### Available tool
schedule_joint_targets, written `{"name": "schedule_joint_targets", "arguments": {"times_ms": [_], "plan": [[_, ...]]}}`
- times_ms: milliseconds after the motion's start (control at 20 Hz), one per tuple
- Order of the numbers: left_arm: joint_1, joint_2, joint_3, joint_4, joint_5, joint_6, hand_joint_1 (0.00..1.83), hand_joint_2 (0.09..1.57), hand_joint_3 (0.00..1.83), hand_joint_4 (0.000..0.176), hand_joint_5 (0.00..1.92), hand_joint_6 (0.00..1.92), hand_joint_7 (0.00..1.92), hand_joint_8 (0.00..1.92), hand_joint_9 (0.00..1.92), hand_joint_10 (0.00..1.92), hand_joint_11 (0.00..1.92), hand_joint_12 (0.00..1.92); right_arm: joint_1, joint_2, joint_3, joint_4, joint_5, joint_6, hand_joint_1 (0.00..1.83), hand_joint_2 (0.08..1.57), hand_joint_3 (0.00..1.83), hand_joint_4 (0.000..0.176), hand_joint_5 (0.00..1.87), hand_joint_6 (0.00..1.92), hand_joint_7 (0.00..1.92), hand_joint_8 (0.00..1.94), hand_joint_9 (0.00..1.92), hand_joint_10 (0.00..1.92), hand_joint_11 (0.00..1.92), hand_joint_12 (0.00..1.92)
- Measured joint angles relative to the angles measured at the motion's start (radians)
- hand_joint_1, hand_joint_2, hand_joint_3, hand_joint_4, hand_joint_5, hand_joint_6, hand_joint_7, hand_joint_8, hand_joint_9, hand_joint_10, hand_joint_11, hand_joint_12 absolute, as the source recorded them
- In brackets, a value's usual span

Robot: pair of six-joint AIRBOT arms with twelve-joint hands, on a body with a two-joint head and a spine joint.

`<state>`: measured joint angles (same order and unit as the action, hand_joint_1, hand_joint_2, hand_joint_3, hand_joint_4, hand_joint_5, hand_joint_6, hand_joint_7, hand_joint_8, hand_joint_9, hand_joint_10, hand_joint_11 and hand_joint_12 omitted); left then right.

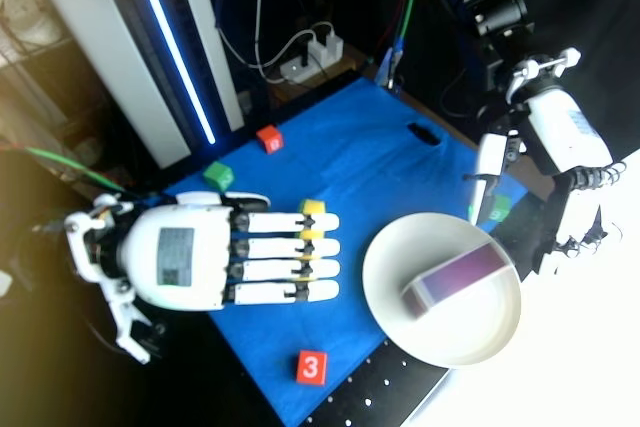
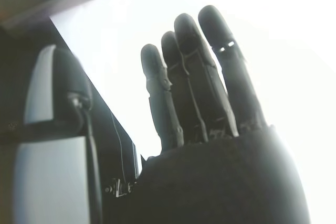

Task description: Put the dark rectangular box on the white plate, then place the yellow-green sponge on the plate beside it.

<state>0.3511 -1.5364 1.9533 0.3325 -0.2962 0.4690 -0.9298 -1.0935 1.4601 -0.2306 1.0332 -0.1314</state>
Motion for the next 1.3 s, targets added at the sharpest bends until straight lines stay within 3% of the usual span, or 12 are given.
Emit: {"name": "schedule_joint_targets", "arguments": {"times_ms": [150, 200, 300, 350, 400, 550, 700, 800, 900, 1050, 1200, 1300], "plan": [[0.005, 0.033, -0.052, -0.001, -0.031, -0.001, 0.96, 0.97, 0.00, 0.055, 0.63, 0.00, 0.57, 0.00, 0.64, 0.00, 0.23, 0.96, 0.000, 0.000, 0.001, 0.000, -0.001, 0.001, 0.74, 1.10, 0.00, 0.042, 0.36, 0.00, 0.38, 0.00, 0.27, 0.00, 0.03, 0.34], [0.013, 0.058, -0.082, -0.001, -0.056, -0.001, 0.94, 0.96, 0.00, 0.095, 0.51, 0.00, 0.46, 0.00, 0.47, 0.00, 0.03, 0.93, 0.003, 0.000, 0.002, 0.000, -0.001, 0.003, 0.80, 1.10, 0.00, 0.033, 0.37, 0.00, 0.37, 0.00, 0.30, 0.01, 0.08, 0.37], [0.026, 0.100, -0.133, -0.028, -0.085, 0.027, 0.95, 0.95, 0.00, 0.099, 0.47, 0.00, 0.42, 0.00, 0.40, 0.00, 0.01, 0.83, 0.003, 0.000, 0.004, 0.001, 0.001, 0.005, 0.82, 1.09, 0.00, 0.033, 0.36, 0.00, 0.37, 0.00, 0.31, 0.01, 0.10, 0.38], [0.040, 0.136, -0.176, -0.044, -0.107, 0.051, 0.88, 0.91, 0.00, 0.153, 0.39, 0.00, 0.31, 0.01, 0.22, 0.00, 0.00, 0.41, 0.003, 0.000, 0.008, 0.000, 0.001, 0.008, 0.88, 1.04, 0.00, 0.023, 0.37, 0.00, 0.37, 0.00, 0.36, 0.00, 0.09, 0.55], [0.052, 0.164, -0.211, -0.061, -0.126, 0.066, 0.88, 0.90, 0.00, 0.159, 0.37, 0.01, 0.30, 0.00, 0.20, 0.00, 0.00, 0.21, 0.003, 0.000, 0.011, -0.001, 0.000, 0.009, 0.90, 1.03, 0.00, 0.031, 0.37, 0.00, 0.37, 0.00, 0.35, 0.00, 0.07, 0.56], [0.101, 0.283, -0.357, -0.113, -0.209, 0.134, 0.83, 0.89, 0.00, 0.156, 0.32, 0.00, 0.23, 0.00, 0.13, 0.01, 0.00, 0.15, 0.007, 0.000, 0.011, -0.003, -0.002, 0.012, 0.86, 1.02, 0.00, 0.064, 0.37, 0.00, 0.34, 0.00, 0.30, 0.00, 0.00, 0.57], [0.167, 0.382, -0.478, -0.160, -0.307, 0.178, 0.83, 0.89, 0.00, 0.144, 0.32, 0.00, 0.22, 0.00, 0.12, 0.00, 0.00, 0.27, 0.021, 0.000, 0.016, 0.000, 0.000, 0.012, 0.91, 0.94, 0.00, 0.060, 0.45, 0.00, 0.48, 0.00, 0.43, 0.00, 0.00, 0.77], [0.213, 0.424, -0.526, -0.181, -0.356, 0.182, 0.82, 0.91, 0.00, 0.138, 0.31, 0.00, 0.24, 0.00, 0.14, 0.00, 0.00, 0.29, 0.021, 0.000, 0.023, 0.000, 0.002, 0.013, 0.92, 0.94, 0.00, 0.086, 0.41, 0.00, 0.40, 0.00, 0.33, 0.01, 0.00, 0.55], [0.265, 0.466, -0.585, -0.199, -0.408, 0.183, 0.94, 0.93, 0.00, 0.095, 0.31, 0.00, 0.19, 0.00, 0.07, 0.00, 0.00, 0.17, 0.021, 0.001, 0.024, -0.003, -0.005, 0.012, 0.91, 0.97, 0.01, 0.089, 0.36, 0.00, 0.34, 0.00, 0.27, 0.00, 0.01, 0.49], [0.353, 0.520, -0.672, -0.228, -0.497, 0.183, 0.94, 0.94, 0.00, 0.101, 0.27, 0.00, 0.14, 0.00, 0.01, 0.00, 0.00, 0.02, 0.021, 0.000, 0.029, 0.001, -0.018, 0.013, 0.91, 0.96, 0.00, 0.088, 0.35, 0.00, 0.34, 0.00, 0.27, 0.00, 0.00, 0.58], [0.467, 0.613, -0.777, -0.333, -0.613, 0.229, 0.92, 0.93, 0.00, 0.095, 0.19, 0.00, 0.11, 0.00, 0.00, 0.00, 0.03, 0.01, 0.021, 0.000, 0.032, -0.001, -0.045, 0.012, 0.98, 0.88, 0.00, 0.044, 0.40, 0.00, 0.41, 0.00, 0.38, 0.00, 0.18, 0.51], [0.534, 0.641, -0.821, -0.400, -0.699, 0.251, 0.89, 0.91, 0.00, 0.094, 0.19, 0.00, 0.07, 0.00, 0.00, 0.00, 0.01, 0.00, 0.021, -0.006, 0.037, -0.009, -0.068, 0.013, 1.01, 0.89, 0.01, 0.058, 0.41, 0.00, 0.40, 0.00, 0.32, 0.00, 0.11, 0.48]]}}
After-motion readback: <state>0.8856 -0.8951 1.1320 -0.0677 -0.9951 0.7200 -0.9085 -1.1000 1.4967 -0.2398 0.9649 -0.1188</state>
